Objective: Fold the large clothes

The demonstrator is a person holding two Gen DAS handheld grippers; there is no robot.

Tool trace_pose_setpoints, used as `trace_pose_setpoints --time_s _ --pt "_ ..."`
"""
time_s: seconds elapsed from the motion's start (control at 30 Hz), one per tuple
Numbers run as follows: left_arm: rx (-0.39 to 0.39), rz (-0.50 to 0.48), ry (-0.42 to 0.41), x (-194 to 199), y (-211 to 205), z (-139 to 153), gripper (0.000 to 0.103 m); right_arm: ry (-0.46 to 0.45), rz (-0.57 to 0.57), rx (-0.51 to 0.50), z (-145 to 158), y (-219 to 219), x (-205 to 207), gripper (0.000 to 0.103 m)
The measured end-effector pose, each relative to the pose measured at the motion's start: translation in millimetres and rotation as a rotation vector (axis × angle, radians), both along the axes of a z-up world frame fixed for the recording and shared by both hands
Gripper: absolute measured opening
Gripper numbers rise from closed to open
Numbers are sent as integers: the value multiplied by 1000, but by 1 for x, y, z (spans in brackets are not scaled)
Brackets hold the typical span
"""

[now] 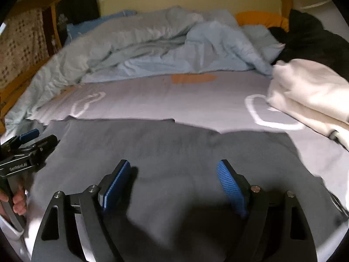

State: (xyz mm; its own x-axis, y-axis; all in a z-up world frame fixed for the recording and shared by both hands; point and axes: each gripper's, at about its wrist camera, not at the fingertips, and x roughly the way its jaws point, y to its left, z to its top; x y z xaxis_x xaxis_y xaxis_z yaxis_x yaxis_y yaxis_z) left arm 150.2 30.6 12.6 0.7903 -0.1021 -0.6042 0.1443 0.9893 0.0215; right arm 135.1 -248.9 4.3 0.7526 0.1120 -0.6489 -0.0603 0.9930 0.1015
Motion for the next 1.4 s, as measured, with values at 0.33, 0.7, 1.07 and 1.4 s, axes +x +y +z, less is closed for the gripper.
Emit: trace_pose_setpoints --time_s 0.33,0.7,1.07,1.4 --pt "93 122 -59 -58 36 1 99 -53 -123 46 10 -54 -83 83" --pt "-111 -54 -33 -68 0 14 64 41 -186 517 -19 -112 -116 82" --pt "-142 -108 105 -34 -49 -10 49 34 -371 698 -44 -106 -83 77" --pt "-202 -125 130 -41 -49 1 9 -133 -373 544 11 -93 -84 20"
